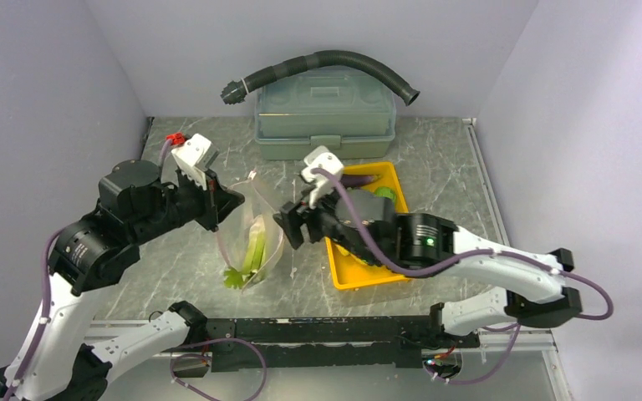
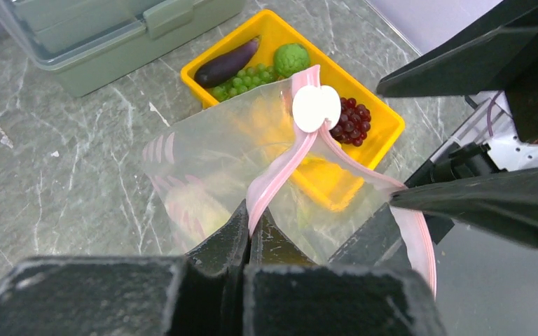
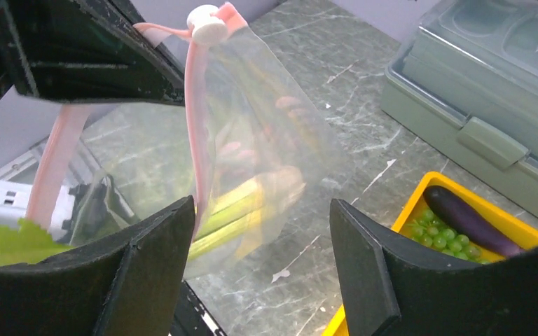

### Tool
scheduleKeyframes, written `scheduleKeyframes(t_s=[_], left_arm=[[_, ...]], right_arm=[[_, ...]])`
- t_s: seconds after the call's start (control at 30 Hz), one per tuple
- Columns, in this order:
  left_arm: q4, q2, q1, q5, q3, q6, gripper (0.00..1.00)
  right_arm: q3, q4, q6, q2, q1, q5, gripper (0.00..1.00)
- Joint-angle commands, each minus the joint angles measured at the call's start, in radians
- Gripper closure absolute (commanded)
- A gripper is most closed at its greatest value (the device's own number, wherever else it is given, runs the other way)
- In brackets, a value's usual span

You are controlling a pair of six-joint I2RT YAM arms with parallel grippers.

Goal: Place the food in the zip-top bag and seal the zipper
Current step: Adjust the zipper food storage bag at the center of the board.

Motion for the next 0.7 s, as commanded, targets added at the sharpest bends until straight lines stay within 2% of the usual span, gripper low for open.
scheduleKeyframes(t_s=[0.0, 0.2, 0.47, 0.67], left_arm=[[-0.010, 0.027, 0.001, 0.087, 0.067, 0.064, 1.00], [-0.020, 0.042, 0.001, 0.181, 0.088, 0.097, 1.00], [-0.062, 0.061, 0.001, 0.373, 0.160, 0.164, 1.00], [-0.084, 0.056, 0.002, 0.476, 0.181, 0.205, 1.00]], right_arm=[[-0.097, 0.093, -0.014, -0.154, -0.002, -0.057, 0.24], [-0.193, 0.099, -0.020, -0.293, -0.006, -0.019, 0.18], [-0.221, 0.023, -0.003, -0.344, -0.032, 0.025, 0.14], [-0.281, -0.010, -0.055, -0.386, -0.056, -0.058, 0.13]])
